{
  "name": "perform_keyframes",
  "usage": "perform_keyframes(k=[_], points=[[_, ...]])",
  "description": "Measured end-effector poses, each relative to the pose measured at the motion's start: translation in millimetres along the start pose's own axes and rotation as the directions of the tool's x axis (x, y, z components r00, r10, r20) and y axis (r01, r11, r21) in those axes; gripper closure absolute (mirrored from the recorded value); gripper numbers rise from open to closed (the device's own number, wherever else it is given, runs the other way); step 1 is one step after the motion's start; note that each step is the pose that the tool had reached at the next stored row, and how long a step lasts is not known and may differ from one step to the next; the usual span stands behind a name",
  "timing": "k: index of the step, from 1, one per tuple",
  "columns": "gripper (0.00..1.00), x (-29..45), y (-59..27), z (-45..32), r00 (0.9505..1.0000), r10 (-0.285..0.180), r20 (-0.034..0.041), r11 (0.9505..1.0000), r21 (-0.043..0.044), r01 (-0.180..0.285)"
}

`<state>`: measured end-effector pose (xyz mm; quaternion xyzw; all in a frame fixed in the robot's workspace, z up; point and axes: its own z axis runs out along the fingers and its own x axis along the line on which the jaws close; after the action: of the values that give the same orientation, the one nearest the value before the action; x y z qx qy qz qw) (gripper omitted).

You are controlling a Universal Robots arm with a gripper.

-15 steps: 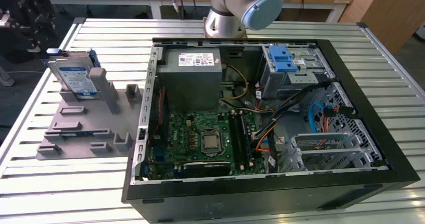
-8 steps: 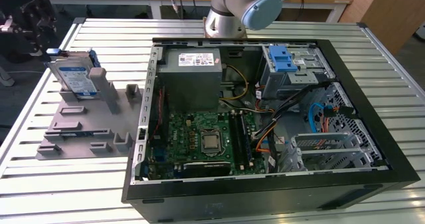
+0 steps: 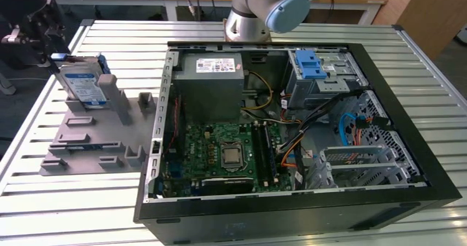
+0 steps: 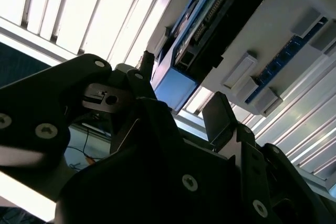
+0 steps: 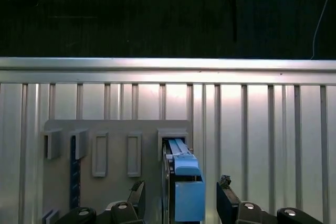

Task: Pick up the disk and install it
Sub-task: 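Pick up the disk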

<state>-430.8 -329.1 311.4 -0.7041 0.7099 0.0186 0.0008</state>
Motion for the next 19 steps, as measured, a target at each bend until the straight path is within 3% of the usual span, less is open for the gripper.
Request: perform_keyframes(k=[9,10,19], points=[[0.37,0.4,-0.3,12.9,1.0,0.0,0.0001,1.0,0.0002,0.0],[0.44,0.4,-0.3,13.8,1.0,0.0,0.0,1.0,0.0001,0.0],[0.45,0.5,1.0,19.4,1.0,0.0,0.0,1.0,-0.0001,0.0]])
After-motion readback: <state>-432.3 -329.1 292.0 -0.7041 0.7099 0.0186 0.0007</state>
